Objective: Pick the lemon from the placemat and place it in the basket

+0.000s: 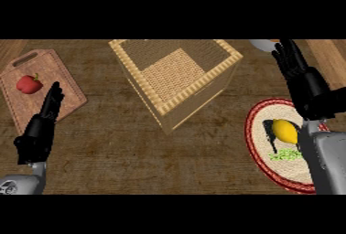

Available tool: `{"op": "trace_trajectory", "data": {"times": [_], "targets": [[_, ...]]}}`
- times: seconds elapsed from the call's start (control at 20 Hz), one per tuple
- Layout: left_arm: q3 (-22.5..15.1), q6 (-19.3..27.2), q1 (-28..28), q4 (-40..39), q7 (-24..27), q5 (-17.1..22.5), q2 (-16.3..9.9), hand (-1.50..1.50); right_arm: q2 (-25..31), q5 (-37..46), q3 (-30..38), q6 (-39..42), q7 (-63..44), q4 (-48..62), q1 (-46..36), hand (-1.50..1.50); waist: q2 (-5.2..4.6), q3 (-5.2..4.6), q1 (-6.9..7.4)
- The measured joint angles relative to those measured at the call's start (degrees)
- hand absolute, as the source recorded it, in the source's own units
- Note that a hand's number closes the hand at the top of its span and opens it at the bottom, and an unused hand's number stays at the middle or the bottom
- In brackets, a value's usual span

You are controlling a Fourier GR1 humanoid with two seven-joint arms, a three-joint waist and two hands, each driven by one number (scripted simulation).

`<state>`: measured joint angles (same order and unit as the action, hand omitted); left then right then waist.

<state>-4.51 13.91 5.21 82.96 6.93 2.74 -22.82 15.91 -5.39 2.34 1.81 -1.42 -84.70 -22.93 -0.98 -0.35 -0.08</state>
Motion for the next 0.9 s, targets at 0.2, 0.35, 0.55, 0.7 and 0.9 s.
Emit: {"op": "trace_trajectory", "data": {"times": [0.2,0.35,0.55,0.7,0.9], "targets": [[-0.1,-1.9,2.6,0.3,-0.7,-0.4,-1.4,0.0,-0.3,-7.6,-1.4,10.9,-0.1,4.1,-0.5,1.5,0.34,0.32,0.51],[-0.7,-3.3,4.1,1.5,-0.6,-0.7,-2.5,0.0,-3.5,-15.3,-0.3,15.1,-0.5,6.9,0.4,1.5,0.17,0.95,-0.11],[-1.7,-5.4,4.9,2.7,-2.0,-0.3,-2.9,0.0,-9.4,-26.4,-4.0,22.0,-7.8,6.9,3.6,-1.5,0.67,0.71,-0.02],[-1.8,-6.5,5.6,3.6,-3.9,-0.6,-3.2,0.0,-8.7,-28.8,-5.8,21.0,-13.9,-1.4,6.8,-1.5,1.03,0.51,-0.42],[-1.4,-7.4,5.5,4.0,-4.5,-0.4,-3.6,0.0,-1.9,-23.8,-4.2,18.8,-17.8,-6.7,2.6,-1.5,1.2,0.34,-0.35]]}}
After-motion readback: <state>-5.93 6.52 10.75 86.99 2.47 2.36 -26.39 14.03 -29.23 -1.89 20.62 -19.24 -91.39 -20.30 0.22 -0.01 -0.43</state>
